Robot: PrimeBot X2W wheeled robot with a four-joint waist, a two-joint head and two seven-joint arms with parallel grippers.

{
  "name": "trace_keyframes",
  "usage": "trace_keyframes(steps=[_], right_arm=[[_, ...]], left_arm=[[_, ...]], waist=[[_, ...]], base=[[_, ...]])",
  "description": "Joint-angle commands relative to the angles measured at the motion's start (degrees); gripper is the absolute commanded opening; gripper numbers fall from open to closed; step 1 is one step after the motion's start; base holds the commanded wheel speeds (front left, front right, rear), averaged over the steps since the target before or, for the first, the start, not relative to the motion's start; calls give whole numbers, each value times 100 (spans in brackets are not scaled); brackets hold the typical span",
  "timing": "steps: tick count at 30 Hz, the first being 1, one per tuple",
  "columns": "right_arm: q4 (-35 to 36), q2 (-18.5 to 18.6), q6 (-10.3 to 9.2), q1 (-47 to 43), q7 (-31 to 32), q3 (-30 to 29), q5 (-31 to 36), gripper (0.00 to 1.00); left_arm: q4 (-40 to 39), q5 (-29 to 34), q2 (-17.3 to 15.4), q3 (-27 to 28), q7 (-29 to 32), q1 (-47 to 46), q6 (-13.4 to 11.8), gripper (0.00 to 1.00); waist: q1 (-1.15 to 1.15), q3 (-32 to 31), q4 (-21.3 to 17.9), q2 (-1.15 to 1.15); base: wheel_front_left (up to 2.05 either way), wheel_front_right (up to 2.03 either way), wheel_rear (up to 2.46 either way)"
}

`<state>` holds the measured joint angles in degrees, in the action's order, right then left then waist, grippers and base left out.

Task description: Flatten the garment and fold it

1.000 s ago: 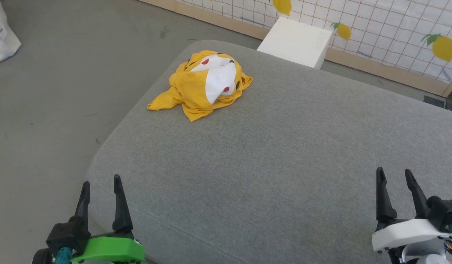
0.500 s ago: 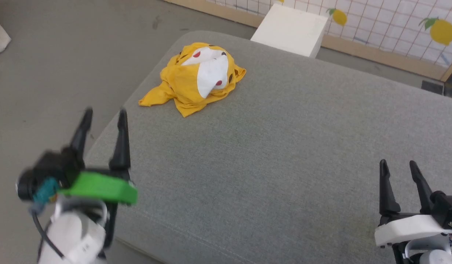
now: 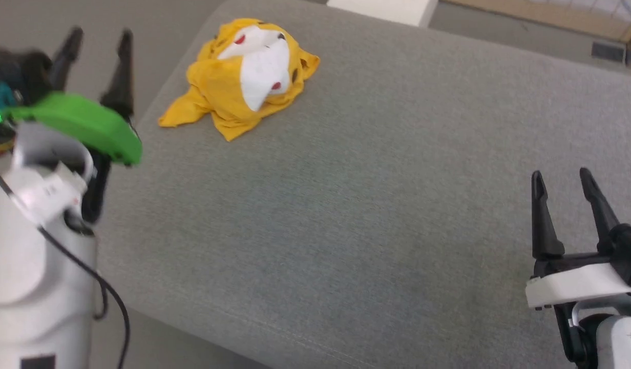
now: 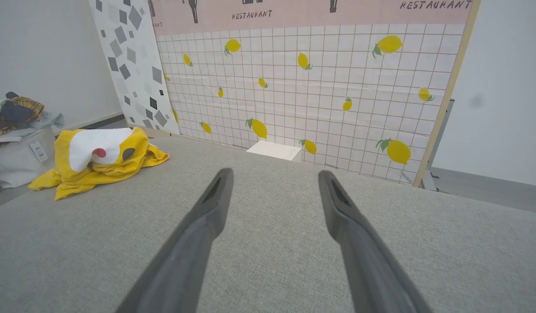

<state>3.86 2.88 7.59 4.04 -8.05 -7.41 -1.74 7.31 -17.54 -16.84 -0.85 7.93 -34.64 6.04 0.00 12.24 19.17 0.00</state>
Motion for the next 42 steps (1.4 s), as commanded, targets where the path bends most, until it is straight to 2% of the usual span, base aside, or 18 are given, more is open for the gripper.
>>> trace_keyframes(steps=[1, 13, 22, 27, 33, 37, 38, 39, 40, 42], right_arm=[[110, -1, -10, 106, 49, 27, 54, 100], [834, -1, -10, 337, 351, 199, 236, 100], [1109, -1, -10, 466, 477, 225, 320, 100], [1231, -1, -10, 487, 522, 230, 358, 100], [1324, -1, -10, 531, 541, 268, 356, 100], [1355, -1, -10, 525, 546, 244, 360, 100], [1361, -1, -10, 525, 545, 234, 360, 100], [1364, -1, -10, 525, 545, 229, 359, 100], [1362, -1, -10, 527, 544, 225, 357, 100], [1350, -1, -10, 537, 540, 216, 352, 100]], left_arm=[[80, -58, -134, -55, 119, -245, 53, 100], [766, -683, -993, -796, 1283, -1397, 142, 100], [1320, -1355, -1376, -1216, 2101, -1651, 144, 100], [1546, -1400, -1620, -1553, 2539, -1721, 144, 100], [1960, -1201, -1777, -1723, 2442, -1859, 142, 100], [2279, -1053, -1804, -1763, 2112, -1892, 103, 100], [2359, -1036, -1790, -1766, 1968, -1904, 104, 67], [2404, -1012, -1787, -1776, 1812, -1919, 107, 20], [2476, -992, -1789, -1804, 1654, -1934, 113, 0], [2618, -1019, -1794, -1839, 1455, -1968, 123, 0]], waist=[[0, 364, -281, 0], [0, 1275, -841, 0], [0, 1810, -1224, 0], [0, 2054, -1365, 0], [0, 2236, -1541, 0], [0, 2298, -1624, 0], [0, 2306, -1635, 0], [0, 2310, -1642, 0], [0, 2306, -1649, 0], [0, 2276, -1645, 0]], base=[[0, 0, 0], [0, 0, 0], [0, 0, 0], [0, 0, 0], [0, 0, 0], [0, 0, 0], [0, 0, 0], [0, 0, 0], [0, 0, 0], [0, 0, 0]])
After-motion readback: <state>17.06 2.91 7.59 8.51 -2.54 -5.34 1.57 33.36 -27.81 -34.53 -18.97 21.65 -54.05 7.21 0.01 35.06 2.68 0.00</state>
